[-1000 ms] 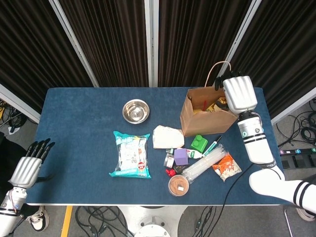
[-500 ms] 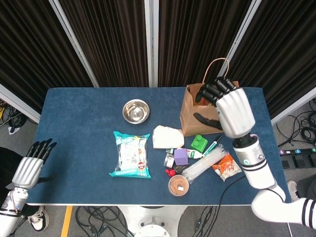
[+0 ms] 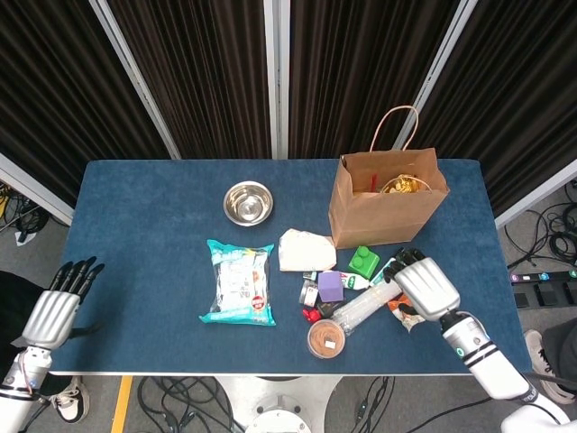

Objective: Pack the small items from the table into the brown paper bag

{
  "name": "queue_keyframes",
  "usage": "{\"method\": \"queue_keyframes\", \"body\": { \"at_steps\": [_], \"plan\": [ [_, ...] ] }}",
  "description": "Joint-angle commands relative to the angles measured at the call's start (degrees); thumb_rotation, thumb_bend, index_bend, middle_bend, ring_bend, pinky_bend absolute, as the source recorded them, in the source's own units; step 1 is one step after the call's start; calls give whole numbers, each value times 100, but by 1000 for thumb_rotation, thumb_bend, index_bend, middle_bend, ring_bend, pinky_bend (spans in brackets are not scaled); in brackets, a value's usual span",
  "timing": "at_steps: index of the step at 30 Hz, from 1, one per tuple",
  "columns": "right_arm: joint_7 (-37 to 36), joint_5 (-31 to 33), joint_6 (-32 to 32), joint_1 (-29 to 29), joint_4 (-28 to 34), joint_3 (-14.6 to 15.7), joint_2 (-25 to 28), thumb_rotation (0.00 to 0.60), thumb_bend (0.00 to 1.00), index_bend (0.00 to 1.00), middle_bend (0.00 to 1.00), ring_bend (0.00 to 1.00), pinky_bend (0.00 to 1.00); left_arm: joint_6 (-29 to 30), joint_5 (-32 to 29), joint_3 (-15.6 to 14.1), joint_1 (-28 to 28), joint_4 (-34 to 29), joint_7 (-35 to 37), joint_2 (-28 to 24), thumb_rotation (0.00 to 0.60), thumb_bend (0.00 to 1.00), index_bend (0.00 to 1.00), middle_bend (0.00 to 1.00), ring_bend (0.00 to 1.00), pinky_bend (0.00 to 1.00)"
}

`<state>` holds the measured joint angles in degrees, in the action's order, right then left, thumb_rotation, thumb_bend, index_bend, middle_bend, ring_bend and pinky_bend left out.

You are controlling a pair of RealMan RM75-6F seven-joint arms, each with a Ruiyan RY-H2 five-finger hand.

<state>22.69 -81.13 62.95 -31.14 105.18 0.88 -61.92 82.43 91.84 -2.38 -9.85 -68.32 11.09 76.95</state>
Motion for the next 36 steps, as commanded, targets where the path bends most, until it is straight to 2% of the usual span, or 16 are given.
{"method": "queue_keyframes", "body": {
  "at_steps": [1, 6, 14, 25, 36],
  "plan": [
    [-362, -253, 126, 373, -778, 301, -532, 600, 0, 381, 354, 175, 154, 4, 25, -10, -5, 39, -4, 11, 600, 57, 97, 66, 0, 49],
    [-869, -680, 353, 456, -1255, 296, -824, 600, 0, 342, 319, 135, 100, 82, 12, 16, 24, 25, -16, 10, 600, 56, 97, 67, 0, 49],
    [-594, -1156, 263, 358, -1654, 337, -1301, 600, 0, 342, 319, 135, 98, 106, 4, 26, 43, 126, -30, 107, 600, 56, 97, 67, 0, 49],
    [-148, -907, -28, 309, -2475, 139, -2137, 600, 0, 342, 322, 135, 98, 224, -29, 51, 118, 599, 231, 296, 600, 56, 98, 66, 0, 49],
    [-82, -783, -183, 257, -2970, 66, -2602, 600, 0, 342, 329, 164, 114, 222, -17, 63, 96, 880, 348, 434, 600, 57, 97, 66, 0, 50]
  ]
}}
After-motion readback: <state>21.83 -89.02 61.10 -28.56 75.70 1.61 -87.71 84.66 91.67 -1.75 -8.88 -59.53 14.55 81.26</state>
